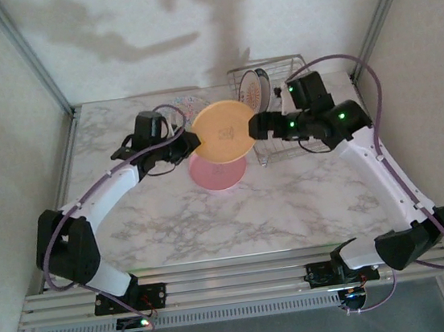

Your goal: Unload the plates from the dish rack

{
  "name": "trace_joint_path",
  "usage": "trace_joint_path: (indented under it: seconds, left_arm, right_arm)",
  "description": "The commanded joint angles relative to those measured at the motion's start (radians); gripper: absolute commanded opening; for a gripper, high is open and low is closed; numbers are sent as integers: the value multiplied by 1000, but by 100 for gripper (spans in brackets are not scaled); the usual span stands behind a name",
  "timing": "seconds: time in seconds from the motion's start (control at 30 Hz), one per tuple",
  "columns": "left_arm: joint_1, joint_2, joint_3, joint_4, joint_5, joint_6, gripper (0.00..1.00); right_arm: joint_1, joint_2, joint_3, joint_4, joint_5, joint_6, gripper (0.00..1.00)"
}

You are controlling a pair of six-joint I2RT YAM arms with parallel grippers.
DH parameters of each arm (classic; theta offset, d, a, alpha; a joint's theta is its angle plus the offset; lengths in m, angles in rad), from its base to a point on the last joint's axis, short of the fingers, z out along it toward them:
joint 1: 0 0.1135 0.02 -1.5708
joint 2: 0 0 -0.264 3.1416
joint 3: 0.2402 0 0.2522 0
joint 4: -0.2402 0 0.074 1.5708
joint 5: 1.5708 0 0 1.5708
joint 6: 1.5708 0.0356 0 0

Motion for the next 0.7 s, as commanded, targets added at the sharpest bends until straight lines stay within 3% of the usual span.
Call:
trace_joint_path:
  seconds: [0.0, 0.2, 0.33, 0.67]
  left_arm:
    - [17, -51, -87, 10, -42, 30, 0]
    - [35, -62, -225, 29, -152, 23, 0]
    - [36, -31, -263, 66, -200, 11, 0]
    - [34, 93, -209, 87, -258, 17, 0]
  right_arm:
    - [56, -34, -58, -45, 36, -93, 94]
    - [155, -36, -142, 9, 43, -129, 94]
    - [170, -23, -157, 30, 62, -114, 94]
    - [171, 27, -143, 69, 78, -91, 93]
